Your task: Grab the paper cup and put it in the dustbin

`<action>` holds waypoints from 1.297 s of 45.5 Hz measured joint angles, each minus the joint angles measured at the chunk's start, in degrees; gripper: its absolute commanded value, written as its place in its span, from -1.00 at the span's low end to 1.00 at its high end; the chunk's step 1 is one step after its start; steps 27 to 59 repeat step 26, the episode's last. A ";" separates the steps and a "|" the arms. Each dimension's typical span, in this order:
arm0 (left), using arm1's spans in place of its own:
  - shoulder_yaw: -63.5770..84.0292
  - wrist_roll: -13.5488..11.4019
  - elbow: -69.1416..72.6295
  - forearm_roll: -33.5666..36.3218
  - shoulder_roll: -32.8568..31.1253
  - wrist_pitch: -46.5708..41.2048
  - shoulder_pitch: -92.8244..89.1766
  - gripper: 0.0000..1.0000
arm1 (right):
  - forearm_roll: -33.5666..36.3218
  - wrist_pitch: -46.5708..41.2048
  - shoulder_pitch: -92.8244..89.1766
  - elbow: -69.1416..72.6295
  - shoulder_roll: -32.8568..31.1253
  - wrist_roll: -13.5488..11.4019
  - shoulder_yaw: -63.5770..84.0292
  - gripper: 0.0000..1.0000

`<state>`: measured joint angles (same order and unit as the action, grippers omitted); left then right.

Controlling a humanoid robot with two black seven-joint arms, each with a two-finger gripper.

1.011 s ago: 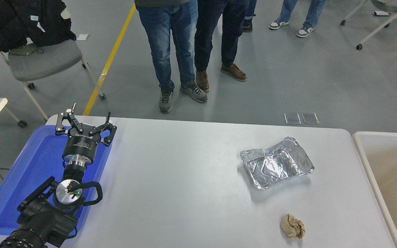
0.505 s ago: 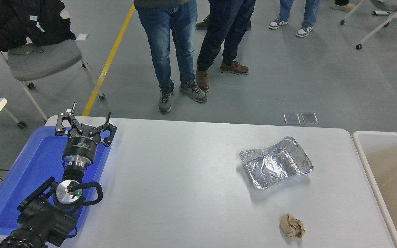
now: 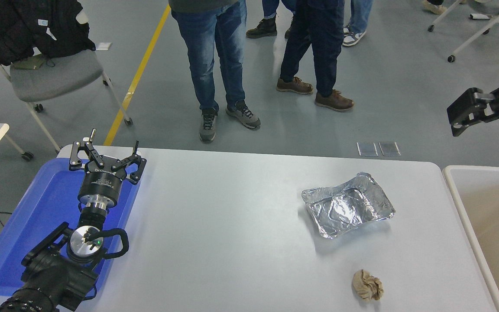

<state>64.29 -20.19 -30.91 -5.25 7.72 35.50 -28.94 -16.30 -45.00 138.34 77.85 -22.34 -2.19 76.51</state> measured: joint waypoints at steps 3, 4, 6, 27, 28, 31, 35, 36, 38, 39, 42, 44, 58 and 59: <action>0.01 -0.01 0.01 -0.01 0.00 0.00 0.00 1.00 | 0.01 0.00 -0.09 0.00 1.09 0.00 -0.89 1.00; 0.01 -0.01 0.01 -0.02 0.00 0.00 0.00 1.00 | 0.01 0.00 -0.12 0.00 1.56 0.00 -1.19 1.00; 0.02 -0.01 0.01 -0.01 0.00 0.00 0.00 1.00 | 0.02 0.00 -0.16 0.00 2.23 0.00 -1.55 1.00; 0.02 -0.01 -0.01 0.05 -0.04 0.00 -0.05 1.00 | 0.03 0.00 -0.45 -0.40 5.13 0.00 -3.80 1.00; 0.02 -0.01 -0.01 0.05 -0.04 0.00 -0.05 1.00 | 0.03 0.00 -0.45 -0.40 5.13 0.00 -3.80 1.00; 0.02 -0.01 -0.01 0.05 -0.04 0.00 -0.05 1.00 | 0.03 0.00 -0.45 -0.40 5.13 0.00 -3.80 1.00; 0.02 -0.01 -0.01 0.05 -0.04 0.00 -0.05 1.00 | 0.03 0.00 -0.45 -0.40 5.13 0.00 -3.80 1.00; 0.02 -0.01 -0.01 0.05 -0.04 0.00 -0.05 1.00 | 0.03 0.00 -0.45 -0.40 5.13 0.00 -3.80 1.00; 0.02 -0.01 -0.01 0.05 -0.04 0.00 -0.05 1.00 | 0.03 0.00 -0.45 -0.40 5.13 0.00 -3.80 1.00; 0.02 -0.01 -0.01 0.05 -0.04 0.00 -0.05 1.00 | 0.03 0.00 -0.45 -0.40 5.13 0.00 -3.80 1.00; 0.02 -0.01 -0.01 0.05 -0.04 0.00 -0.05 1.00 | 0.03 0.00 -0.45 -0.40 5.13 0.00 -3.80 1.00; 0.02 -0.01 -0.01 0.05 -0.04 0.00 -0.05 1.00 | 0.03 0.00 -0.45 -0.40 5.13 0.00 -3.80 1.00; 0.02 -0.01 -0.01 0.05 -0.04 0.00 -0.05 1.00 | 0.03 0.00 -0.45 -0.40 5.13 0.00 -3.80 1.00; 0.02 -0.01 -0.01 0.05 -0.04 0.00 -0.05 1.00 | 0.03 0.00 -0.45 -0.40 5.13 0.00 -3.80 1.00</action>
